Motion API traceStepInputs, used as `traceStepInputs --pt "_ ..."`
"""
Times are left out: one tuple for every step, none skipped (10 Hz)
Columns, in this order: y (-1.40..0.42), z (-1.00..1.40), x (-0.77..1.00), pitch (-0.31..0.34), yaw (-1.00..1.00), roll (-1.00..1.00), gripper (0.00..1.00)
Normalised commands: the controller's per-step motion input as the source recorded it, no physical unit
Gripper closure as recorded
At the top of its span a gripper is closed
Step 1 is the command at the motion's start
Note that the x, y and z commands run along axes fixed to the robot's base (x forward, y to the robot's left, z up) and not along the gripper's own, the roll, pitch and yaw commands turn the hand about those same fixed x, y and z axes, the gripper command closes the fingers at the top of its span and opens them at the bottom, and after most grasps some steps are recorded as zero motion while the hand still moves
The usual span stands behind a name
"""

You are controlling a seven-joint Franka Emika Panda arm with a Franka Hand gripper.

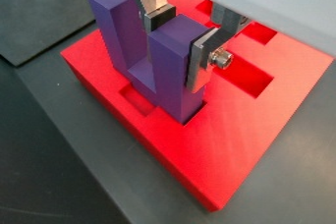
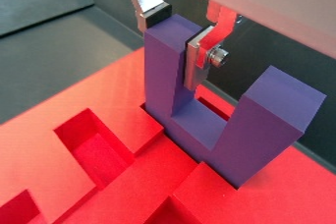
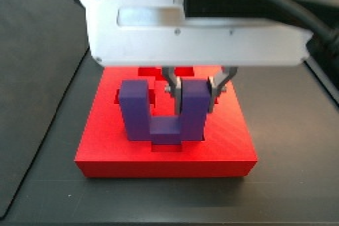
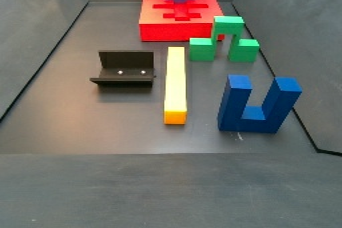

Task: Pick up the purple object. Move up. Place the purple object on the fixture. Regrasp the purple object. Move to above the board. Insert the purple object.
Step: Insert the purple object.

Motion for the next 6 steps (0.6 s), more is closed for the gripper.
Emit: traceStepInputs --pt "-0.07 -0.45 0.09 -0.006 0.00 0.08 1.00" --pt "0.00 -0.56 0.13 -0.010 0.00 0.07 1.00" --pt "0.00 -0.60 0.08 -0.016 0.00 0.08 1.00" --pt "0.00 -0.57 0.01 -0.031 0.00 0.07 1.00" --pt "0.00 -0.12 0.00 0.000 0.00 0.04 1.00" --pt "0.00 0.00 0.00 0.000 0.00 0.00 1.00"
